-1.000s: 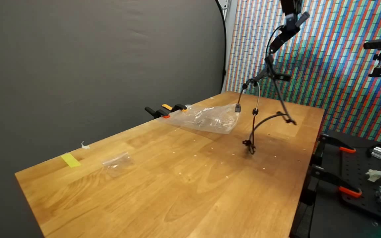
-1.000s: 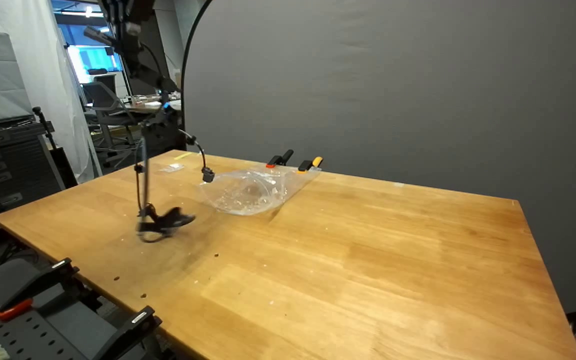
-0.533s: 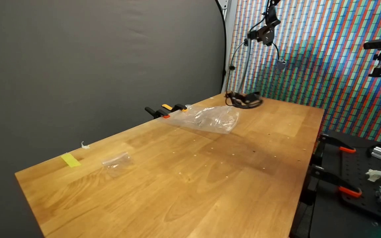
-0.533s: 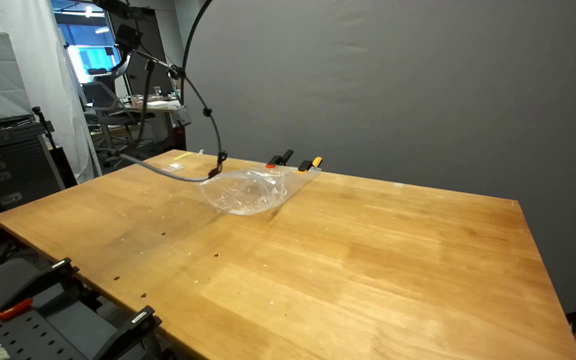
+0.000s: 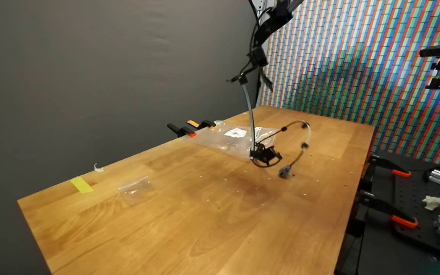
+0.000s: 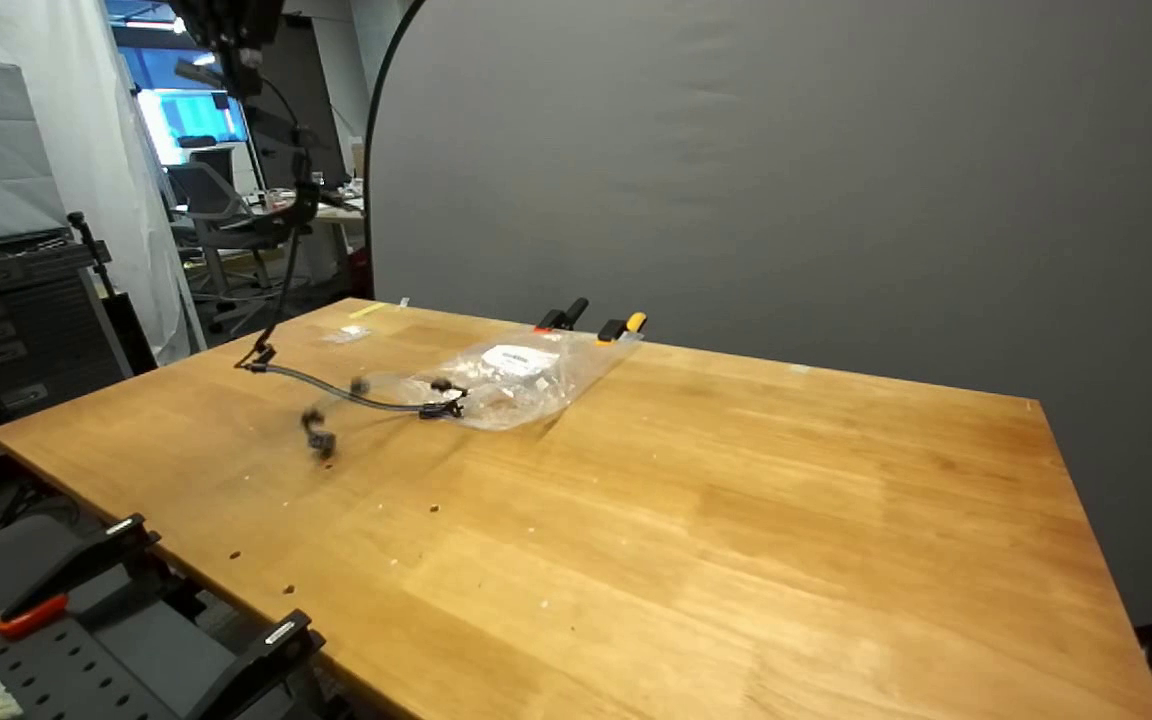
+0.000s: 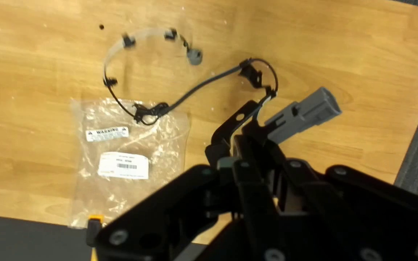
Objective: Remove the cables from the plastic bag and put them on the table
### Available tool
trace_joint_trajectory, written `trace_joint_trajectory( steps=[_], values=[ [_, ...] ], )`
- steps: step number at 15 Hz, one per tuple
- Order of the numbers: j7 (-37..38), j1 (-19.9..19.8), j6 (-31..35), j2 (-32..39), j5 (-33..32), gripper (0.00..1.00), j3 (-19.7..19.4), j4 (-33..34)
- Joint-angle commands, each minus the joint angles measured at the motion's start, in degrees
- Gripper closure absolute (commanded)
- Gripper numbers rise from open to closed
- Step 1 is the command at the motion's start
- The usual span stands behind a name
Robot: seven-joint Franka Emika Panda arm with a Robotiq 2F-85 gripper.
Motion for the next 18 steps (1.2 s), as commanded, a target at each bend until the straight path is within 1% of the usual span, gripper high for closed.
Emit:
trace_joint_trajectory(
  steps=[1,4,5,7,10,12,15,18],
  values=[
    [-1.9,2.2,10.3,8.7,-4.0,0.91,1.0,2.8],
    [-3.7,3.5,19.0,12.6,-5.3,0.91,0.7,2.3],
    [-5.0,3.7,20.5,13.4,-5.0,0.91,0.6,2.1],
    [-7.1,3.6,21.6,15.9,-4.9,0.91,0.2,1.7],
    [-11.7,2.7,20.9,18.5,-6.2,0.91,-1.0,0.2],
    [-14.8,1.2,20.8,20.3,-8.0,0.91,-3.0,-1.3],
    [-18.0,-1.5,20.0,22.7,-13.3,0.91,-7.0,-3.4],
    [-22.0,-5.5,22.1,25.8,-16.4,0.91,-10.8,-5.5]
  ],
)
